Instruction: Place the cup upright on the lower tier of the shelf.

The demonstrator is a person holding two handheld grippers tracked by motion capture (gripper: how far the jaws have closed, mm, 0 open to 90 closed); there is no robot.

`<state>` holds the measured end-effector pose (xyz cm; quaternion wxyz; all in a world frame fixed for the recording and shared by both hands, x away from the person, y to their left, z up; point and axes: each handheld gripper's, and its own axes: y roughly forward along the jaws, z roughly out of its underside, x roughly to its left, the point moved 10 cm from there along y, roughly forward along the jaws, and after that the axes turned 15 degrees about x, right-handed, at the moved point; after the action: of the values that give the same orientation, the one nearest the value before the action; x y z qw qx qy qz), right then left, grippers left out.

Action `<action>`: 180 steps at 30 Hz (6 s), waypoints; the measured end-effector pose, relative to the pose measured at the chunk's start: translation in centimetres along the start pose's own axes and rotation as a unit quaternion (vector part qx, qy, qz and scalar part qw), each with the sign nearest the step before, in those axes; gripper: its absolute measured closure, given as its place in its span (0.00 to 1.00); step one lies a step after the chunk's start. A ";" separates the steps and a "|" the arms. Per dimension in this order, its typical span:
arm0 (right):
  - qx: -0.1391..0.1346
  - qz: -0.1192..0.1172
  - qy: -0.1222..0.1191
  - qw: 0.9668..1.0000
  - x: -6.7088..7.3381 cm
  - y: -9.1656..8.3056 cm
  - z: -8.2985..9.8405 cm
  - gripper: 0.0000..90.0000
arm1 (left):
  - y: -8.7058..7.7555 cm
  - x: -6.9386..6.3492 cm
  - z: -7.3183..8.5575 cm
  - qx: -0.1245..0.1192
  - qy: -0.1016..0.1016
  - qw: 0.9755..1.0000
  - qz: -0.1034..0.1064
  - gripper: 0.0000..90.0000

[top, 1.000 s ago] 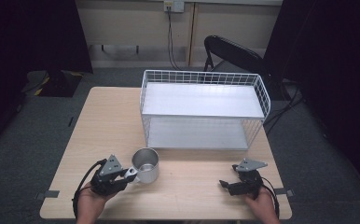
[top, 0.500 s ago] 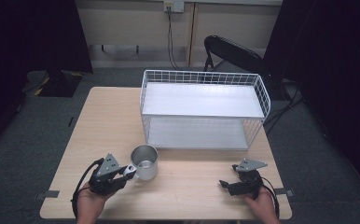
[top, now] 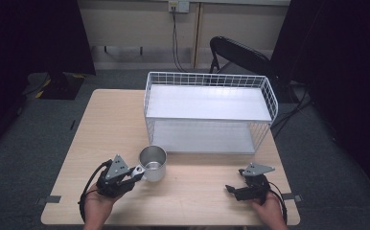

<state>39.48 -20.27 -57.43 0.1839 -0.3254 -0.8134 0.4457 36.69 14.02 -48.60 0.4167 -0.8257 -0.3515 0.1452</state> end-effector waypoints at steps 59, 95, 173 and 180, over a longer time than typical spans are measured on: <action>0.000 0.000 0.000 1.000 0.0 0.0 0.0 0.16 | 4.1 -1.3 -8.3 -0.024 -0.009 1.000 -0.005 0.80; 0.000 0.000 0.000 1.000 0.0 0.0 0.0 0.16 | 5.8 -1.2 -11.8 -0.043 -0.022 0.999 -0.021 0.80; 0.000 0.000 0.000 1.000 0.0 0.0 0.0 0.16 | 11.3 -0.5 -14.3 -0.049 -0.063 0.995 -0.063 0.80; 0.000 0.000 0.000 1.000 0.0 0.0 0.0 0.16 | 11.7 -0.3 -14.1 -0.046 -0.069 0.994 -0.069 0.80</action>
<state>39.48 -20.27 -57.42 0.1841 -0.3251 -0.8135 0.4457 49.39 0.83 -49.22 0.3624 -0.8057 -0.4418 0.1560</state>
